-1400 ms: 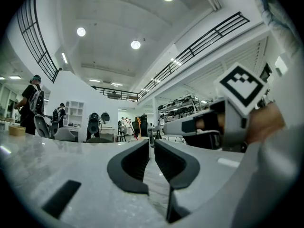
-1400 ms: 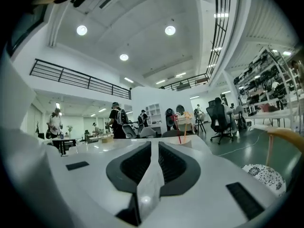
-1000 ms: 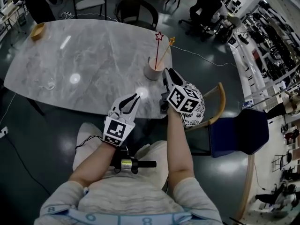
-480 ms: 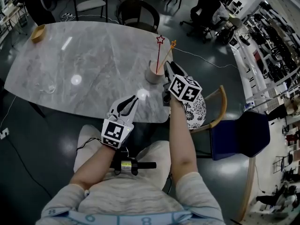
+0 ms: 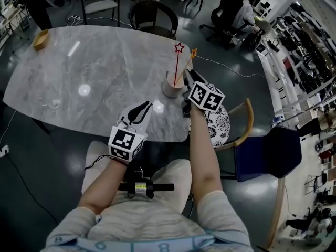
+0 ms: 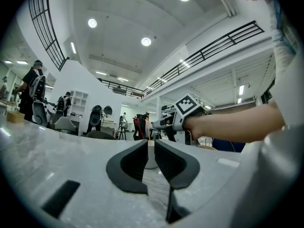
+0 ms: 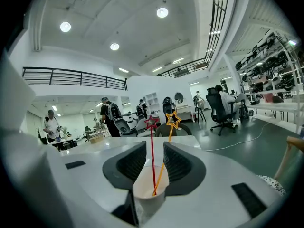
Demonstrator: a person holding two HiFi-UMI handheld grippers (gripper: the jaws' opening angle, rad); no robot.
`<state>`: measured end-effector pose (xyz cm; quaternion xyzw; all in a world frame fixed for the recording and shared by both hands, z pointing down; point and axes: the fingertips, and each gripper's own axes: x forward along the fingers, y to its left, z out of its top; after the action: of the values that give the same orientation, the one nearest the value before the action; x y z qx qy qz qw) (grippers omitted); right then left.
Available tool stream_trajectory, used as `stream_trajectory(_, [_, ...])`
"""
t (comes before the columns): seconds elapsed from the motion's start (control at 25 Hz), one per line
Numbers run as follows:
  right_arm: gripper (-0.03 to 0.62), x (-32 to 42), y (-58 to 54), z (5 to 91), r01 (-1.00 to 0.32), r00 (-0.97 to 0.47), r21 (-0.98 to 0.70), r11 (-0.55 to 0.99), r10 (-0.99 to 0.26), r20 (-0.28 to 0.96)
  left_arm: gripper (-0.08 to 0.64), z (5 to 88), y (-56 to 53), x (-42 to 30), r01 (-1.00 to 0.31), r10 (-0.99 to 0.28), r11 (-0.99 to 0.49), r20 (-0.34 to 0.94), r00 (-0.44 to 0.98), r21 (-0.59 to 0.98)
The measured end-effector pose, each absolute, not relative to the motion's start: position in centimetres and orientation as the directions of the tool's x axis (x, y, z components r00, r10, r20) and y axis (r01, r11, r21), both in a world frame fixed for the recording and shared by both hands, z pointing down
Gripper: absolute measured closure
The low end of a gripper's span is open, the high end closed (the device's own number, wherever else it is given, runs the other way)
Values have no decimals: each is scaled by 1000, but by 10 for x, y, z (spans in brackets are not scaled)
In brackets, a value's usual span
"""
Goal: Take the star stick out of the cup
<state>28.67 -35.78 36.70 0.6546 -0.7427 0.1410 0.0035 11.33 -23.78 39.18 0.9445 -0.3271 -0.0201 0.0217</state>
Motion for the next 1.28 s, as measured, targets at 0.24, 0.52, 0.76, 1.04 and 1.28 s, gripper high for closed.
stream_trajectory(0.24, [517,295,-370,379,-974,-134,-212,85,-964,231,523,380,-263,120,-644,-653,-755,-55,755,121])
stream_trajectory(0.52, [517,296,-381,387,-971,-145,-222,85,-952,270,523,390,-265,133,-641,-654,-752,-55,755,155])
stream_trajectory(0.76, [517,298,-391,392,-969,-147,-234,77,-943,298,523,395,-260,148,-612,-619,-782,-41,784,114])
stream_trajectory(1.04, [517,301,-401,401,-972,-130,-230,52,-931,341,523,396,-264,146,-608,-612,-790,-39,790,84])
stream_trajectory(1.28, [517,306,-406,408,-976,-117,-216,39,-925,362,523,400,-268,148,-610,-613,-790,-30,790,68])
